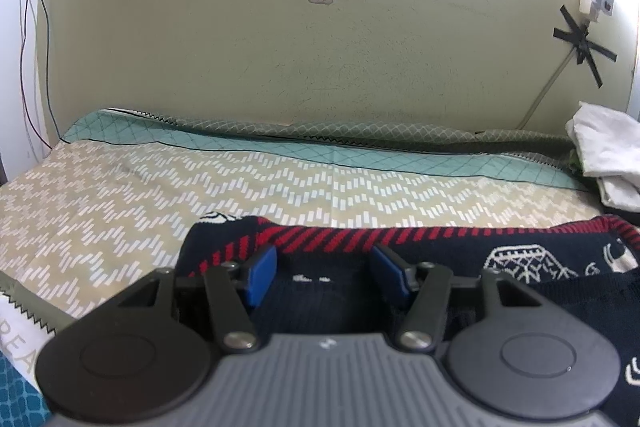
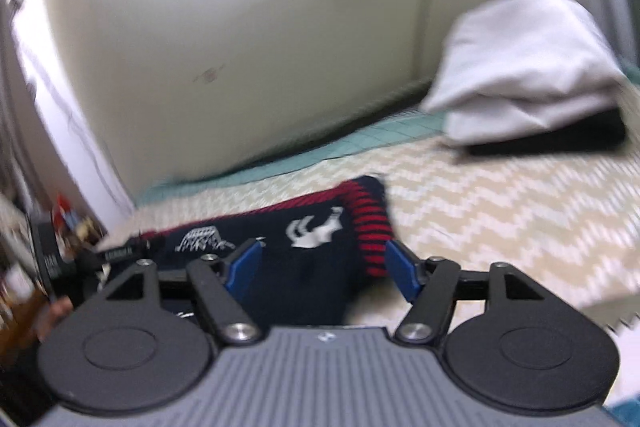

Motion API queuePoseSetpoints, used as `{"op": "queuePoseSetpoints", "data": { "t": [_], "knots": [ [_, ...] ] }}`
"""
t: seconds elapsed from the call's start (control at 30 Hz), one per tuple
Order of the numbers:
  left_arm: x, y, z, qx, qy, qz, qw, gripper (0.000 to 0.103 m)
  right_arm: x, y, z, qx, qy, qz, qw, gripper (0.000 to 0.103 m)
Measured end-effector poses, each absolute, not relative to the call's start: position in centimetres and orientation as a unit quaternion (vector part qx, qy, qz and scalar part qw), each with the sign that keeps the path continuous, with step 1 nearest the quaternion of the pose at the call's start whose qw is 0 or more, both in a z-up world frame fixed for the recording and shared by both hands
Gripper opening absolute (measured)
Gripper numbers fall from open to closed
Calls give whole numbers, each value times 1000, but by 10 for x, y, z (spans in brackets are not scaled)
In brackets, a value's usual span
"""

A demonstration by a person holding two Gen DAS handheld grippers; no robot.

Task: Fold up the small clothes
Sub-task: 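Press the folded sweater flat with both grippers and release, then grasp the folded navy sweater bundle with both grippers and lift it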

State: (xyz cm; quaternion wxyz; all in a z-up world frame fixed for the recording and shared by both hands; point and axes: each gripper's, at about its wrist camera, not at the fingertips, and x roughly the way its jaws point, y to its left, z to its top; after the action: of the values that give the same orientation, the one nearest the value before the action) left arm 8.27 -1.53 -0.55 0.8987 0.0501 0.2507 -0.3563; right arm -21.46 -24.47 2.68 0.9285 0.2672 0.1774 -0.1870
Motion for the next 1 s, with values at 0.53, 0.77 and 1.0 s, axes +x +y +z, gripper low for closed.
{"op": "queuePoseSetpoints", "data": {
  "t": [0.53, 0.77, 1.0],
  "knots": [
    [54, 14, 22, -64, 285, -482, 826, 33, -203, -269, -4, 357, 192, -173, 897, 65],
    [43, -13, -1, -29, 323, -509, 798, 28, -181, -266, -11, 400, 175, -158, 886, 64],
    [58, -6, -22, -55, 355, -499, 789, 20, -171, -255, -11, 401, 191, -138, 885, 63]
  ]
}}
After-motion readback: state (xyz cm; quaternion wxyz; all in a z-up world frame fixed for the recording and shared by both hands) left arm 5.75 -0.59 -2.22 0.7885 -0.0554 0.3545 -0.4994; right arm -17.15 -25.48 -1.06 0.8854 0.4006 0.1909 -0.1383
